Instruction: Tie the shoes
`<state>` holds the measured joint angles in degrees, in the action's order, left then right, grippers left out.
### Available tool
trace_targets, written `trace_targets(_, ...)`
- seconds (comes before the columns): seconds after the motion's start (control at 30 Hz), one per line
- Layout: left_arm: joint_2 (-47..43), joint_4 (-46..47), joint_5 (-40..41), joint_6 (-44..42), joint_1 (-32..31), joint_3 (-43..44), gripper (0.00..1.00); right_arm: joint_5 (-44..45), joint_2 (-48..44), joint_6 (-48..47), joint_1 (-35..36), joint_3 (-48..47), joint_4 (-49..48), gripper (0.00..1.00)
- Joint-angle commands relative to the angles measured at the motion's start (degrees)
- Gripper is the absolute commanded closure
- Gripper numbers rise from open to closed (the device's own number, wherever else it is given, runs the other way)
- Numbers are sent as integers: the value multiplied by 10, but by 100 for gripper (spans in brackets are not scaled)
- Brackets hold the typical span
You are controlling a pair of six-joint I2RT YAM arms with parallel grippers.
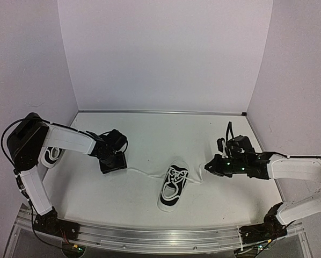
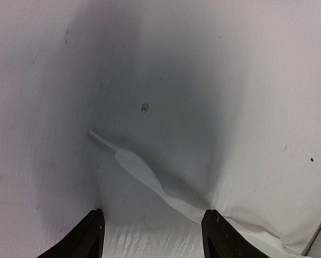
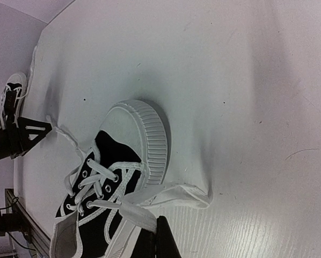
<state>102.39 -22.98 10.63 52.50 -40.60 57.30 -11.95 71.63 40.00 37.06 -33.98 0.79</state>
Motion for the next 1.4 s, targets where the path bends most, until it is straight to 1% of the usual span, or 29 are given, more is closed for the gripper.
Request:
trace_targets(0.0,26,35,9,5,3,27,34,-7,49,7,2,-12,-47,100)
trace_targets(0.17,35,51,10,4,7,33,33,-10,118,0,3,-26,-91,100)
trace_targets(0.33,55,50,3,-11,9,52,33,-37,210,-2,2,-54,-155,100)
trace_targets(0.43,63,47,2,-21,10,58,34,-51,247,1,2,-72,-181,100)
trace_targets(0.63,71,47,-5,-42,10,65,41,-86,296,0,3,-115,-211,100)
trace_targets(0.73,80,44,-10,-49,10,69,46,-102,319,2,3,-130,-220,100)
trace_targets(0.93,91,39,-8,-56,10,70,52,-108,323,6,3,-134,-226,100)
trace_targets(1.03,96,31,-2,-60,10,72,58,-107,307,7,3,-125,-225,100)
trace_targets(1.1,98,25,2,-63,10,76,67,-105,294,9,3,-119,-225,100)
trace_targets(1.2,90,14,3,-75,10,82,83,-100,264,10,3,-111,-218,100)
trace_targets(1.3,68,9,12,-92,9,78,93,-88,223,8,3,-99,-199,100)
trace_targets(1.37,45,4,25,-105,9,70,99,-74,184,2,2,-91,-180,100)
